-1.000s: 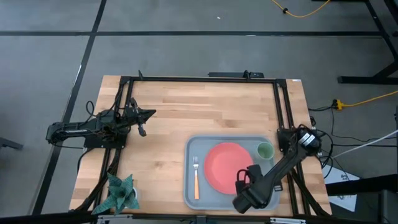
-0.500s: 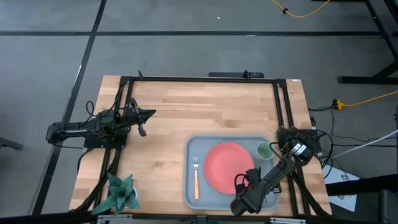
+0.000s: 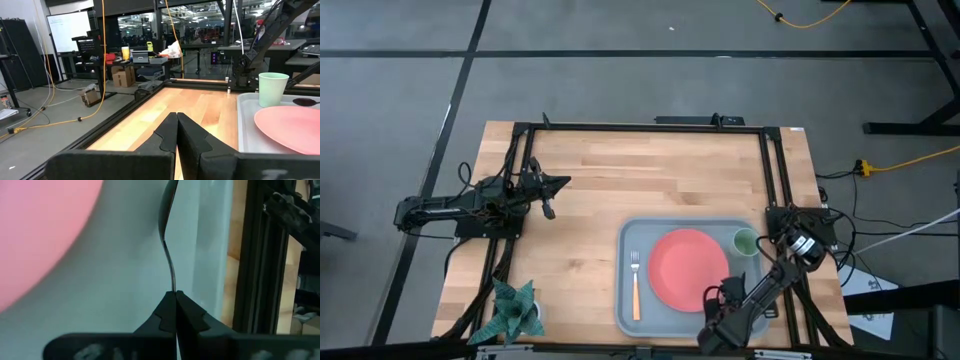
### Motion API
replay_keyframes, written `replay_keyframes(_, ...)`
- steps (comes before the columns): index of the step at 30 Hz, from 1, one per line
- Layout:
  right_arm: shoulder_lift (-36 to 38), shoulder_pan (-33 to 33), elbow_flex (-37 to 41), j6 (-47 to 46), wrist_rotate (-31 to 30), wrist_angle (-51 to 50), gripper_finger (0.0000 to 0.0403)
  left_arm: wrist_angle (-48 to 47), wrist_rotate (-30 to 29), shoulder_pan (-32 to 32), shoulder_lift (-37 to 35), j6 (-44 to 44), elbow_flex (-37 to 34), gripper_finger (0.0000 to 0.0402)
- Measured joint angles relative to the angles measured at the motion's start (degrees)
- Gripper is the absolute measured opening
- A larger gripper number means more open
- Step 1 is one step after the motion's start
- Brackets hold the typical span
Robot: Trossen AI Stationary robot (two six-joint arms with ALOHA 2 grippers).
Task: Pick and place plate/cup/fork/spoon on tray
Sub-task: Put the spoon on the right side of the pink plate on the light blue tray, then return to Home Position
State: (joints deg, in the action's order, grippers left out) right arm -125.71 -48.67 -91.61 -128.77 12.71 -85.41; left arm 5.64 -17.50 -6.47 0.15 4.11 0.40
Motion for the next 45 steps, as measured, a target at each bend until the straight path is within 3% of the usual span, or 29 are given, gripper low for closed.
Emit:
replay_keyframes(28, 0.0, -1.1, 3.0, 0.2, -3.3, 2.0, 0.0032, 0.0, 0.0, 0.0, 0.0, 0.0, 0.0, 0.0)
replay_keyframes(40, 0.0, -1.1, 3.0, 0.0, -4.1, 2.5, 0.0075, 0.0, 0.0, 0.0, 0.0, 0.0, 0.0, 0.0)
replay_keyframes(45, 0.0, -1.0, -1.1, -0.3, -8.3, -1.0, 0.0076, 0.0, 0.0, 0.0, 0.0, 0.0, 0.0, 0.0)
